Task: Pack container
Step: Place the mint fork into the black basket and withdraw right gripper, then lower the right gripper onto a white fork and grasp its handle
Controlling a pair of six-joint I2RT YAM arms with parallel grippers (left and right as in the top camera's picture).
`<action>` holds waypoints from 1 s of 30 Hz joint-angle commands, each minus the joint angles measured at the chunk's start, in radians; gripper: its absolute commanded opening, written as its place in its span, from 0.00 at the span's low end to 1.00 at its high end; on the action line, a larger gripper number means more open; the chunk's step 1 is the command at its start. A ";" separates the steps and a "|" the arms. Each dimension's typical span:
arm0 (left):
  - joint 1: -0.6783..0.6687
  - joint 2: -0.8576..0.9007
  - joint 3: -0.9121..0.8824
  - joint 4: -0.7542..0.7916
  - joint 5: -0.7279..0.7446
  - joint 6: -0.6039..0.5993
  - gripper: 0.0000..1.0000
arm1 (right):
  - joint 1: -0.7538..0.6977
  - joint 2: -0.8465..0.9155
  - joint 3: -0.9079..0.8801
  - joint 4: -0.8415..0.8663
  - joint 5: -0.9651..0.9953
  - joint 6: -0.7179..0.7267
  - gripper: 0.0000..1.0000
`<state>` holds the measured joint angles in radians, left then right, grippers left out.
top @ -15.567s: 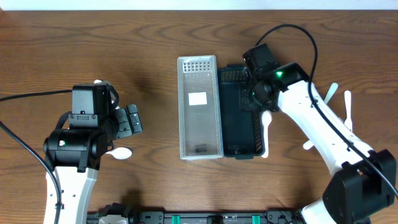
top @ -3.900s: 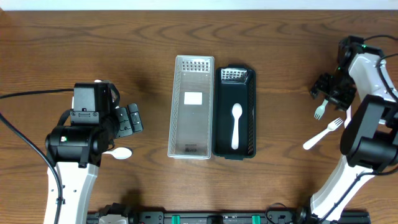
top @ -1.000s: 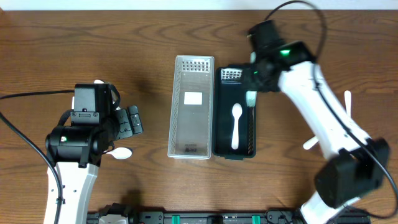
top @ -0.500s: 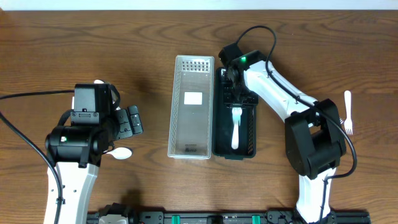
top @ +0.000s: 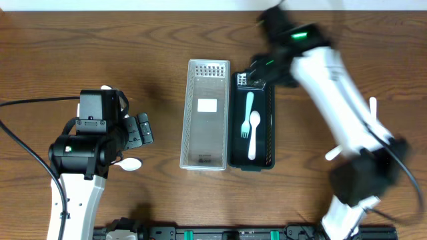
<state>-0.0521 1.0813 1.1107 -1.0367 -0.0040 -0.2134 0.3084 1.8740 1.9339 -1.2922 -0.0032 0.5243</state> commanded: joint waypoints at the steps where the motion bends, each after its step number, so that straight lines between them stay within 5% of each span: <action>1: 0.007 0.003 0.017 -0.003 -0.008 -0.006 0.98 | -0.167 -0.127 0.022 -0.047 0.030 0.053 0.81; 4: 0.007 0.003 0.017 -0.003 -0.008 -0.006 0.98 | -0.348 -0.195 0.018 -0.100 0.034 0.056 0.96; 13: 0.007 0.003 0.017 -0.002 -0.008 -0.006 0.98 | -0.737 -0.228 -0.150 -0.097 0.025 0.032 0.98; 30: 0.007 0.003 0.017 -0.002 -0.008 -0.006 0.98 | -0.772 -0.225 -0.821 0.418 -0.031 -0.024 0.92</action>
<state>-0.0521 1.0813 1.1107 -1.0363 -0.0044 -0.2134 -0.4618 1.6470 1.1564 -0.9051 -0.0235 0.5144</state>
